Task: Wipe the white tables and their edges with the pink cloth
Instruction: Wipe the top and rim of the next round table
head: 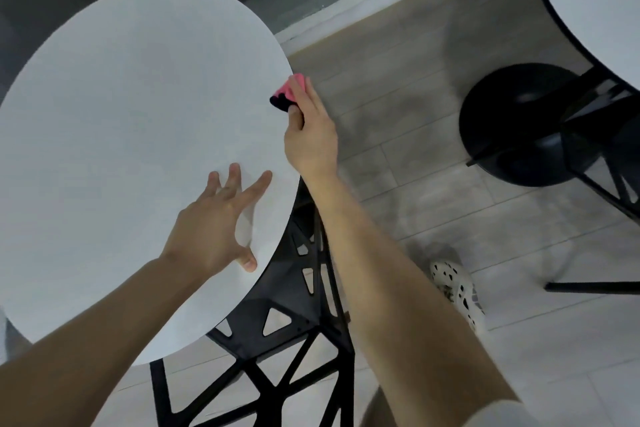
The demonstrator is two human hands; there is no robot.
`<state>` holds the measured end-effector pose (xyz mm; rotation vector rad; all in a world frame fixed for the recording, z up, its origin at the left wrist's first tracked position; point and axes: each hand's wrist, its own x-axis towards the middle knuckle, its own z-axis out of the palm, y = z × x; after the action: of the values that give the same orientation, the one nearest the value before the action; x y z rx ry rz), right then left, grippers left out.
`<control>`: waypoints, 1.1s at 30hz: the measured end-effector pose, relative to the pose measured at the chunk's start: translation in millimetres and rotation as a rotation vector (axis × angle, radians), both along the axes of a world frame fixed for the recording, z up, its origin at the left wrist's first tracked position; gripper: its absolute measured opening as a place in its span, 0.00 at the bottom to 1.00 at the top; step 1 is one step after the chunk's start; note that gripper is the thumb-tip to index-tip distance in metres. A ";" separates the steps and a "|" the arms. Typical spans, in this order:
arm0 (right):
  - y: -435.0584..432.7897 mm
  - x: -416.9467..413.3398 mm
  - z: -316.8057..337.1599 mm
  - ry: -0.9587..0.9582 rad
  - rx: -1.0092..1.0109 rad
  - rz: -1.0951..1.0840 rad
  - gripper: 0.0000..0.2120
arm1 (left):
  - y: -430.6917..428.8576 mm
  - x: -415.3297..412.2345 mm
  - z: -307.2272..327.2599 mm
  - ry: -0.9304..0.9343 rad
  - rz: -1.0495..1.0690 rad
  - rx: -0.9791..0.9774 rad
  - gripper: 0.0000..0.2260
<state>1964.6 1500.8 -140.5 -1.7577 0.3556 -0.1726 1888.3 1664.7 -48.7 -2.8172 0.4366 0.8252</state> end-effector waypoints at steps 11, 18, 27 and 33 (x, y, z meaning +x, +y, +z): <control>18.2 -128.0 -7.8 -0.044 0.046 0.098 0.24 | -1.3 2.4 0.2 0.059 0.031 -0.002 0.72; -20.5 96.5 -3.7 0.042 -0.024 0.217 0.23 | 2.3 20.2 15.3 0.001 0.124 -0.159 0.35; -23.9 -29.5 -8.4 0.090 0.097 0.336 0.28 | -50.1 174.0 -62.1 -0.612 0.443 -0.258 0.22; -49.1 51.5 -14.5 0.152 0.171 0.297 0.23 | -57.0 177.6 -88.4 -0.718 0.496 -0.207 0.21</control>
<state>2016.2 1451.8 -155.0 -1.6354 0.2076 0.1998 2065.9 1607.7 -137.1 -3.1824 -0.3119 -0.2319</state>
